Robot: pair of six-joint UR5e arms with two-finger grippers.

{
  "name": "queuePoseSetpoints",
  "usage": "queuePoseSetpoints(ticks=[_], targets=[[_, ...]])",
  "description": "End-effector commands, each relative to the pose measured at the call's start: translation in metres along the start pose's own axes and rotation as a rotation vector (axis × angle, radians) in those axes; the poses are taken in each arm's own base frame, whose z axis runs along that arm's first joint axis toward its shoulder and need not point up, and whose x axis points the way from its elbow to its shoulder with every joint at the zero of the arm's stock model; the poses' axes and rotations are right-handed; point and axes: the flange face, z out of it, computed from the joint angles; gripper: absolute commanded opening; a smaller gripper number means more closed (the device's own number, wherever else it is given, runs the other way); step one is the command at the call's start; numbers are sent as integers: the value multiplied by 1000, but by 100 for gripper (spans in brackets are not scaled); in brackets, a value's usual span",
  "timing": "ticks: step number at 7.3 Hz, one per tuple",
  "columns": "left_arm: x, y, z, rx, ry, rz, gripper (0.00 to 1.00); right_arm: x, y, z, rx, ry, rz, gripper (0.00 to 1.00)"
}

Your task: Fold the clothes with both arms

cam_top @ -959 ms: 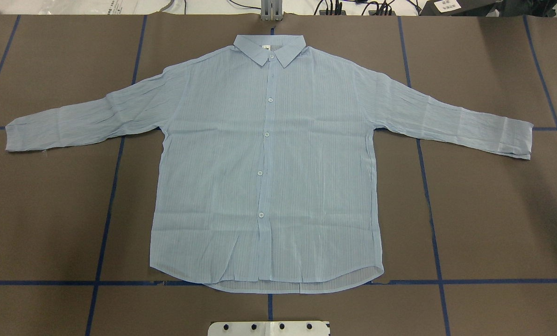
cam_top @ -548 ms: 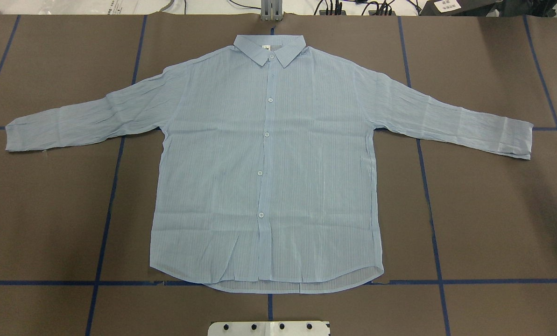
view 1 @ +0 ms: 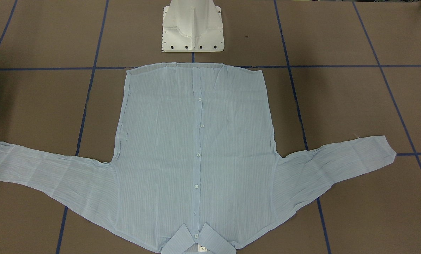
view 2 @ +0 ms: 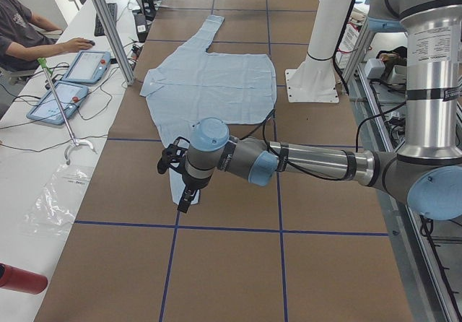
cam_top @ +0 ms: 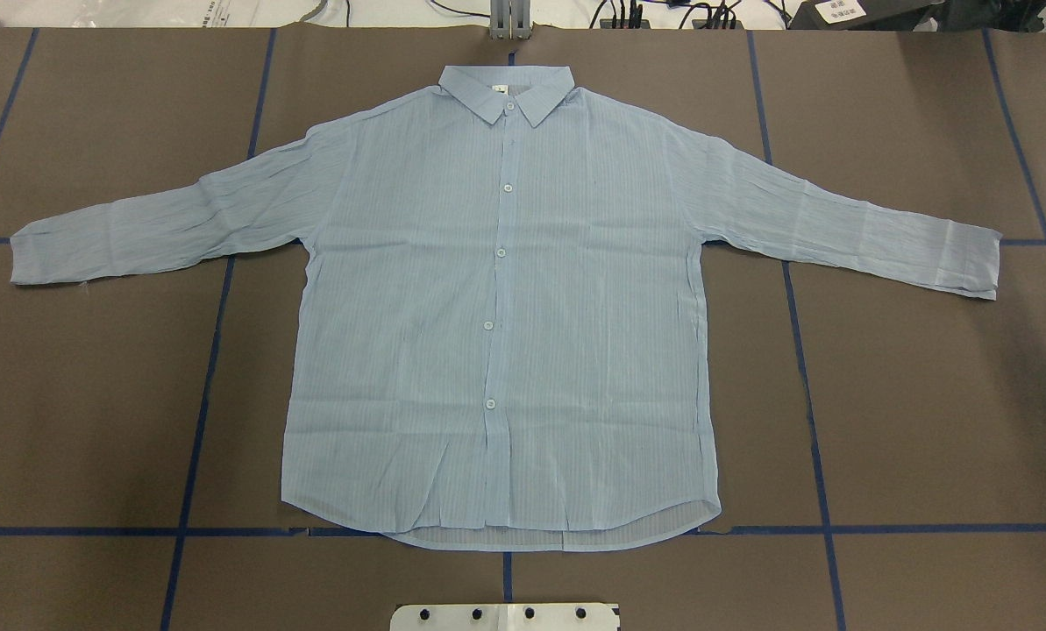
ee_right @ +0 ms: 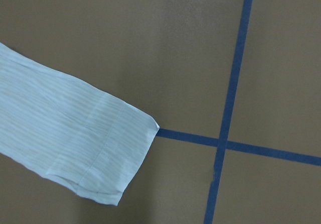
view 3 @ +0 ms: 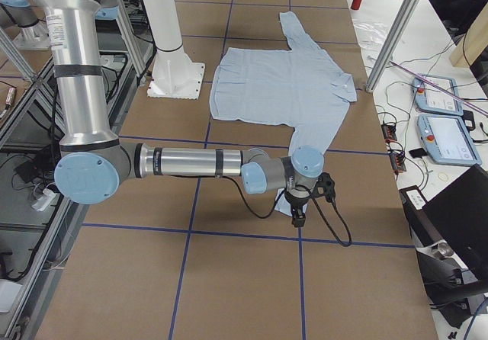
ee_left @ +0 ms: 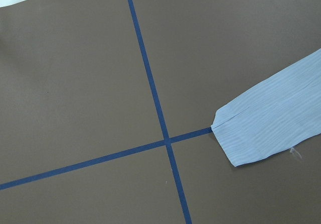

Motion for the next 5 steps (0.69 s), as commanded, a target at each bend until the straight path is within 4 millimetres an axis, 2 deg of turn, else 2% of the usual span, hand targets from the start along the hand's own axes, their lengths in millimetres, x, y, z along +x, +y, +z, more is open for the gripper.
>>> queuePoseSetpoints(ticks=[1,2,3,4,5], targets=[[0,0,1,-1,1,-2,100,-10,-7,41,59,-27,113,100],[0,0,1,-1,1,-2,100,-20,-6,53,52,-35,187,100],[0,0,1,-1,1,-2,100,-34,-11,65,37,-31,182,100],[0,0,-1,1,0,-2,100,-40,-27,76,37,5,171,99],[0,0,0,0,1,-1,100,-43,-30,85,26,16,167,98]])
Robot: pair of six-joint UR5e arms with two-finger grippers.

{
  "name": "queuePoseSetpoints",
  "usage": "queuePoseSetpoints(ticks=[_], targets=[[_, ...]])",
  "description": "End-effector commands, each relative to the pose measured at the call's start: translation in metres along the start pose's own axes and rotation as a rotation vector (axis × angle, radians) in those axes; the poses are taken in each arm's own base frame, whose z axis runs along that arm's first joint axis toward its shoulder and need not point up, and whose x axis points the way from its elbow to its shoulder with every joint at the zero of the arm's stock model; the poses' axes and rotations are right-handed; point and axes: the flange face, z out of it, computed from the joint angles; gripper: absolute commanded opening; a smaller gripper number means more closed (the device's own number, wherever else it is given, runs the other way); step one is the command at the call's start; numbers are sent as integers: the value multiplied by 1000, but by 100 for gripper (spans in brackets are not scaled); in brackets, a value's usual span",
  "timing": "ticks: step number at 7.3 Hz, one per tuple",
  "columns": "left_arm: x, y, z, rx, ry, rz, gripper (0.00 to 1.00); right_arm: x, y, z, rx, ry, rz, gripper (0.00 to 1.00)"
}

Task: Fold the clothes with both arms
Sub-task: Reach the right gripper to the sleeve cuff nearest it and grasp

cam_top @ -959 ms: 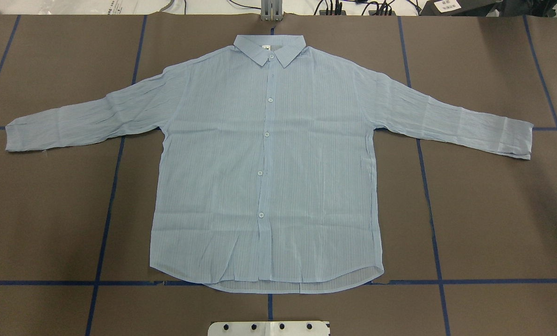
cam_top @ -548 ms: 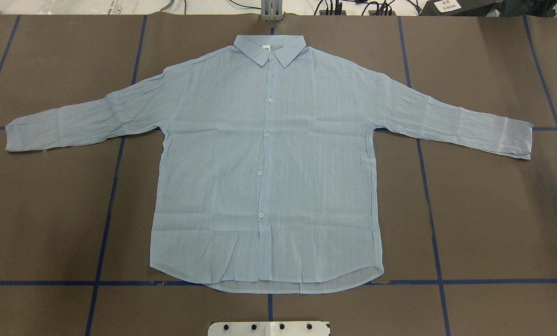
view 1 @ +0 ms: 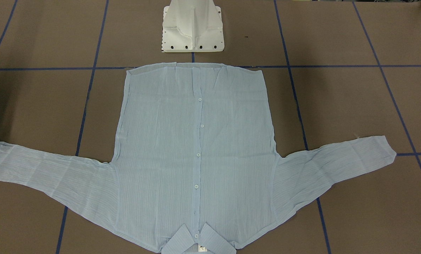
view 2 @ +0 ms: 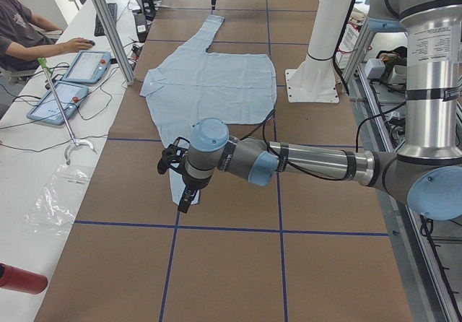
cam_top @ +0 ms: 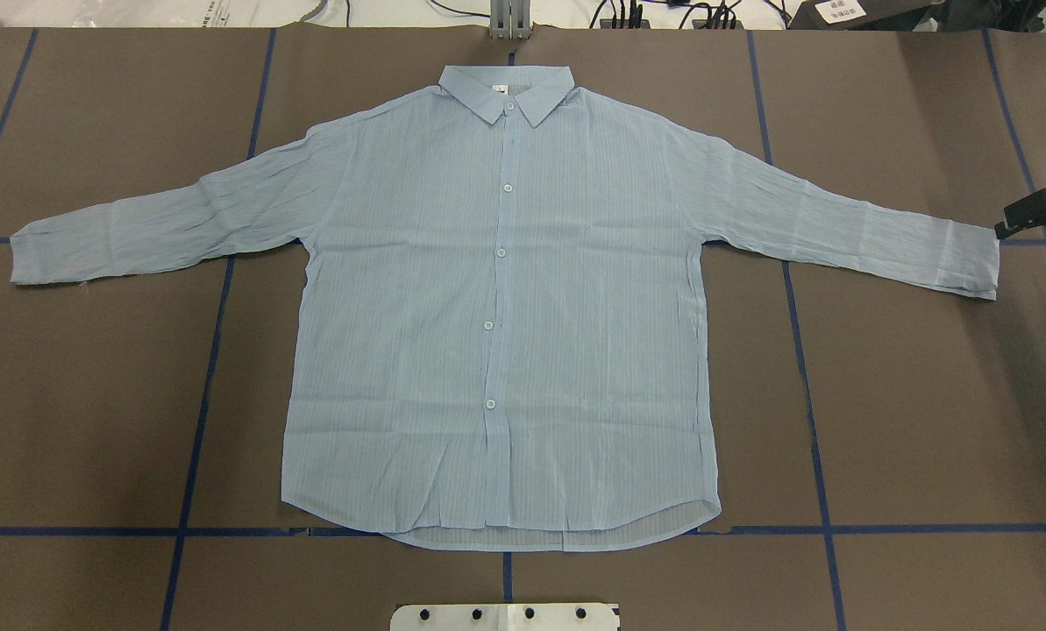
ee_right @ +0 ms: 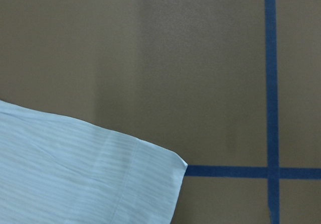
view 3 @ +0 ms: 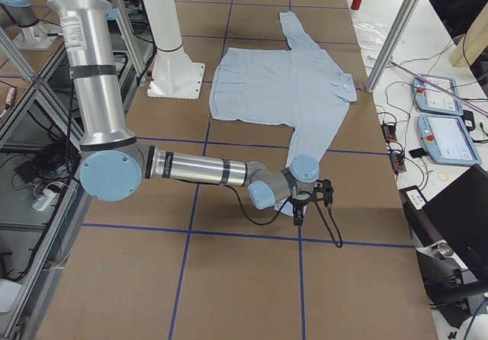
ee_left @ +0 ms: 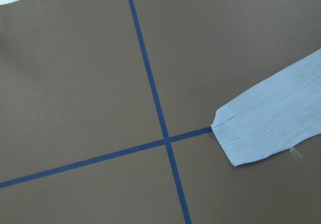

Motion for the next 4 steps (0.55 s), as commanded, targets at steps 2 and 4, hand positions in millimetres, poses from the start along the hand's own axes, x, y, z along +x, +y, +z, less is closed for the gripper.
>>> queuePoseSetpoints(ticks=[2,4], targets=[[2,-1,-3,5,0,3,100,-23,-25,25,2,58,-25,93],[2,-1,-3,6,0,4,100,-24,-28,31,-1,75,-31,85]])
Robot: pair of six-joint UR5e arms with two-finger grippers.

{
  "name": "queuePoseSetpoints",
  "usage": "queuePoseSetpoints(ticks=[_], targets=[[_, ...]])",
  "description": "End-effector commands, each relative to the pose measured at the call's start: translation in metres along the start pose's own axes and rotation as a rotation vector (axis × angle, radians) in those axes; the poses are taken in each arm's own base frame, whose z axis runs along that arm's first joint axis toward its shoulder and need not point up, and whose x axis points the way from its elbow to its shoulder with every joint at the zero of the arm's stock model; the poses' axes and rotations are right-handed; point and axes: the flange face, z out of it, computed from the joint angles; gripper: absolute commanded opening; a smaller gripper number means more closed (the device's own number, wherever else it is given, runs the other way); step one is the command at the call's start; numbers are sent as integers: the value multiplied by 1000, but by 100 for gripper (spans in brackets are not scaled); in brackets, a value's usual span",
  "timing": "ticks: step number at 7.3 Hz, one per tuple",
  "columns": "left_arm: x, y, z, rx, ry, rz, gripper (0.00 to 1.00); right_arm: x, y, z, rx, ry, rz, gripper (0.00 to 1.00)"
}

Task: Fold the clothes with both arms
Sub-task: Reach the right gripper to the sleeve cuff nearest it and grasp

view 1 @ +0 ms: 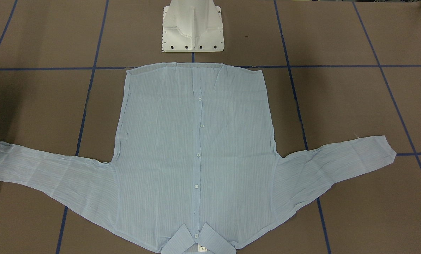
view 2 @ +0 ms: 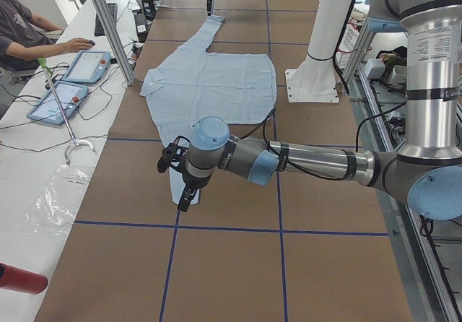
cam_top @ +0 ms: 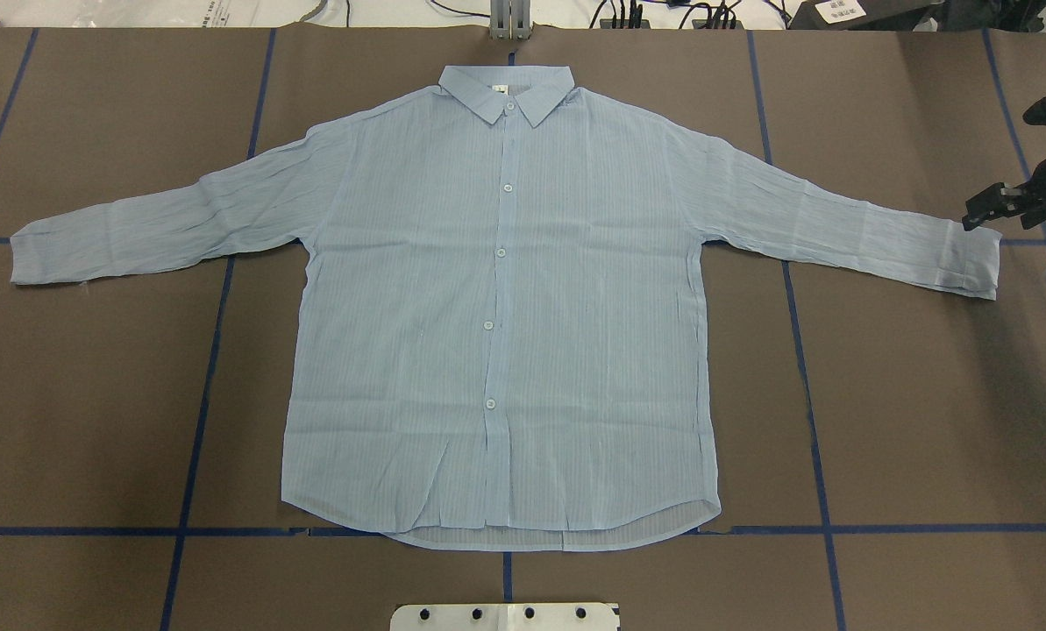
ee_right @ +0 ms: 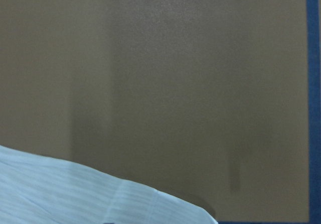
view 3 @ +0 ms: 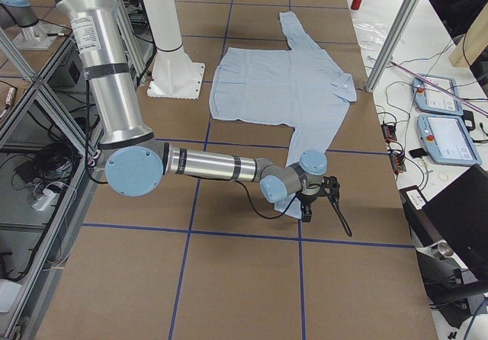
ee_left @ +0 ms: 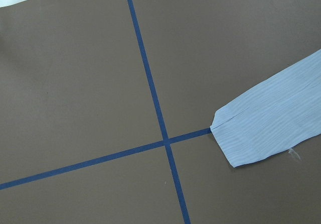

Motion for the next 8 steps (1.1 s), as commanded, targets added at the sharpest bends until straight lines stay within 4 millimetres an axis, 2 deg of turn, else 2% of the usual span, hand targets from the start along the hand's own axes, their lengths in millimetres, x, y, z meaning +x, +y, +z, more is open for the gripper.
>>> queuePoseSetpoints(ticks=[1,4,7,8], targets=[[0,0,0,0,-2,-2,100,-1,-3,5,-6,10,2,85],[1,-1,-1,3,-2,1,100,10,2,17,-33,15,26,83],[2,-1,-2,4,-1,6,100,14,4,20,-41,20,36,59],[2,-1,-2,5,-2,5,100,14,4,20,-43,16,37,42]])
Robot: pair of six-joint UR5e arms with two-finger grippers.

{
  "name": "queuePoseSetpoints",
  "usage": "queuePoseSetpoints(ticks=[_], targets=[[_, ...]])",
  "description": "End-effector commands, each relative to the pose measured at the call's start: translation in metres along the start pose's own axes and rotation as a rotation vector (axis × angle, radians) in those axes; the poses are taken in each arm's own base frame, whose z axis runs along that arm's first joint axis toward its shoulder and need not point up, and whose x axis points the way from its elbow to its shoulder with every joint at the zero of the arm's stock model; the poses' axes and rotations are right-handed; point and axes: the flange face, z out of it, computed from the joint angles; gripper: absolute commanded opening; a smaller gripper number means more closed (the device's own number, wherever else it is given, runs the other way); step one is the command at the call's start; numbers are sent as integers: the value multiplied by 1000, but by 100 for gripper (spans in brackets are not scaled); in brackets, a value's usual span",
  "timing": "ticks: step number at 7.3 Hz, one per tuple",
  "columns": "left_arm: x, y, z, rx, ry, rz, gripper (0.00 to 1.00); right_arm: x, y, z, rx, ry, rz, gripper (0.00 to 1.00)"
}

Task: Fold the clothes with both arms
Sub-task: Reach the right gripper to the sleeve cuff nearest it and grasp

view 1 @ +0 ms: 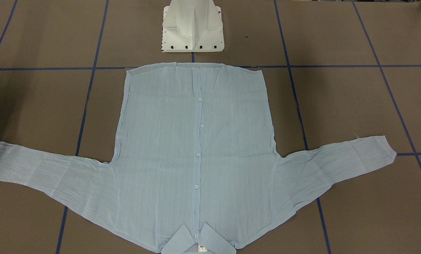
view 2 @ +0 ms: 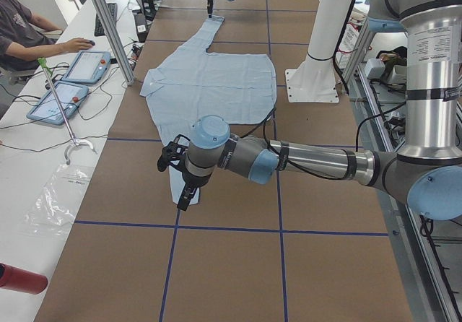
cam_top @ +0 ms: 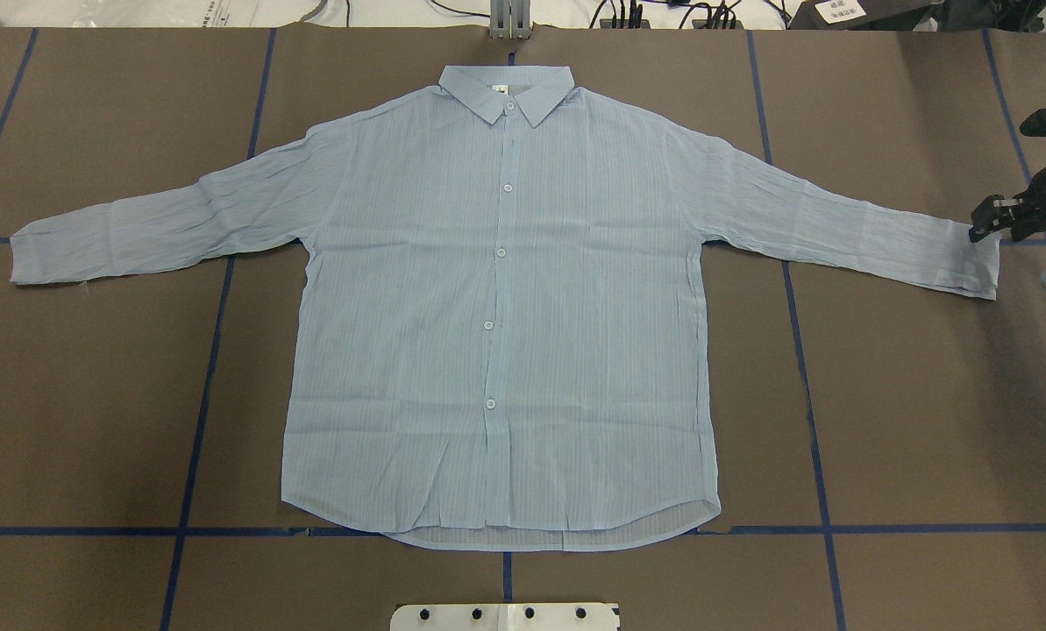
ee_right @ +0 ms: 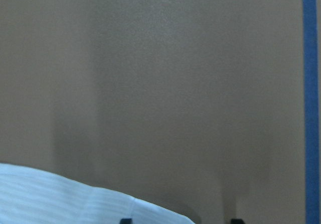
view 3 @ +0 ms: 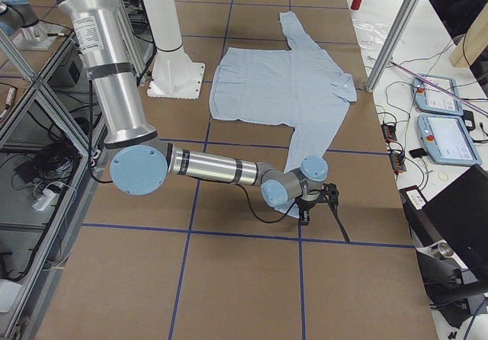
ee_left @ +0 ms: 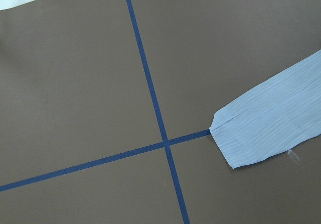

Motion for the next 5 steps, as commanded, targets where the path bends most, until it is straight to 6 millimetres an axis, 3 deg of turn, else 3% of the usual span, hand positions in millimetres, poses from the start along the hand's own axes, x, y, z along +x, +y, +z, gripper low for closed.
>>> queuePoseSetpoints(ticks=[1,2,5], targets=[[1,0,-1,2,0,1,100,1,1,1,-4,-2,5,8],[1,-1,-2,3,1,2,100,1,1,1,-7,-4,15,0],[5,-3,-7,14,-1,10,100,-14,-7,-10,-19,-60,32,0]])
